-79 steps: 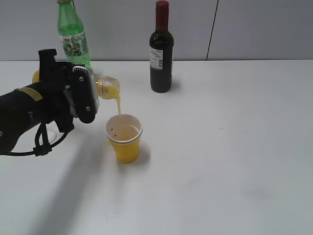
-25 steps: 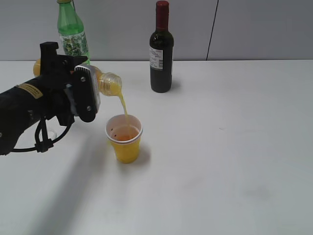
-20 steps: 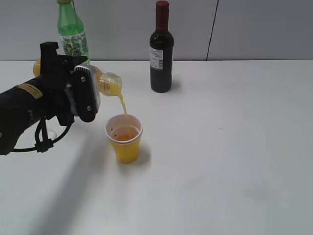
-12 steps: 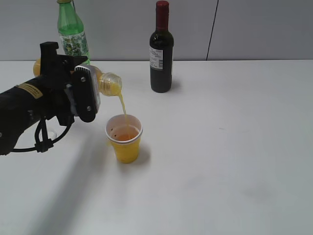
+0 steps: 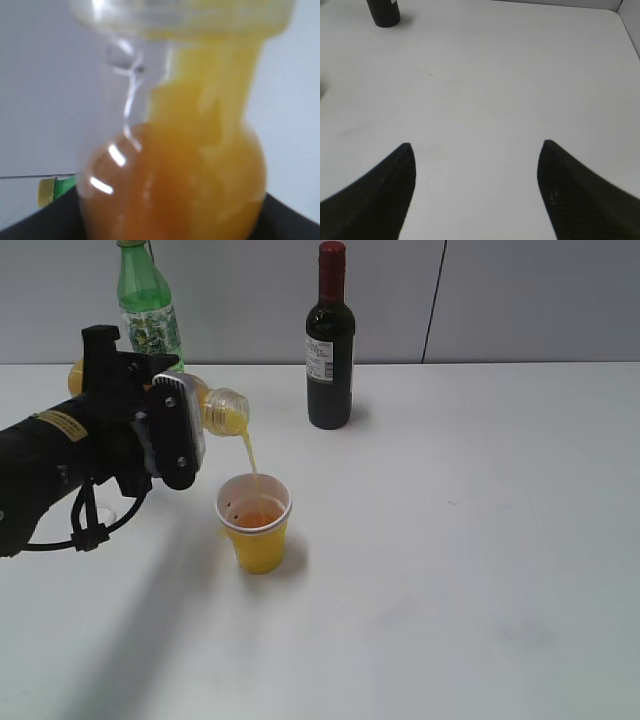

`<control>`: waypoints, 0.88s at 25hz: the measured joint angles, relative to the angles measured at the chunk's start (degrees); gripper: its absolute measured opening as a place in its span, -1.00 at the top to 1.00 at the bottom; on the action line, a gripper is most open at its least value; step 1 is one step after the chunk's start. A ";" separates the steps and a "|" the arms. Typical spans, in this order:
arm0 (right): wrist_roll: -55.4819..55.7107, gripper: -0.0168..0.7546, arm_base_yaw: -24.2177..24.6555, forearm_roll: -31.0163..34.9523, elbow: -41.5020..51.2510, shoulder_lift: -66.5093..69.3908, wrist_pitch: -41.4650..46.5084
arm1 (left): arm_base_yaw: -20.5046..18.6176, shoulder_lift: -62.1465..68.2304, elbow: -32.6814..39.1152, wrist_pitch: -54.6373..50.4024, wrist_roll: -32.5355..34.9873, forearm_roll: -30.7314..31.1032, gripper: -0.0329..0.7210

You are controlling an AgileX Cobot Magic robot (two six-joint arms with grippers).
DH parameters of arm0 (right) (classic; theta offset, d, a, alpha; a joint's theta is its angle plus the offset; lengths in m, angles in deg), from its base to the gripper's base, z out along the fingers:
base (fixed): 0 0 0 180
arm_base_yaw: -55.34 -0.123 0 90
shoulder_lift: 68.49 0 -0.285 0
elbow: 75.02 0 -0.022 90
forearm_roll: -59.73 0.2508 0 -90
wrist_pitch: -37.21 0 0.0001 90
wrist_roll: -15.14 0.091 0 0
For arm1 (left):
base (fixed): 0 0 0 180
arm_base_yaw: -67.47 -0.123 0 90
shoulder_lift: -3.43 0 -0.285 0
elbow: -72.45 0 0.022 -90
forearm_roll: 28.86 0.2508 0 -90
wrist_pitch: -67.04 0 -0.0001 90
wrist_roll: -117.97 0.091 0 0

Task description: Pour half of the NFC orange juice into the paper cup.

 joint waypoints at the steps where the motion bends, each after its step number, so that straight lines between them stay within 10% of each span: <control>1: 0.00 -0.53 0.00 0.00 0.00 0.00 0.00 | 0.00 0.00 0.00 0.00 0.00 0.00 -0.34; 9: 0.00 -0.53 0.00 0.00 0.00 0.00 0.00 | 0.00 0.00 0.00 -3.58 -8.75 0.07 -0.34; 22: 0.00 -0.53 0.00 0.00 0.00 0.00 0.00 | 0.00 0.00 0.00 0.77 -51.14 3.13 -0.34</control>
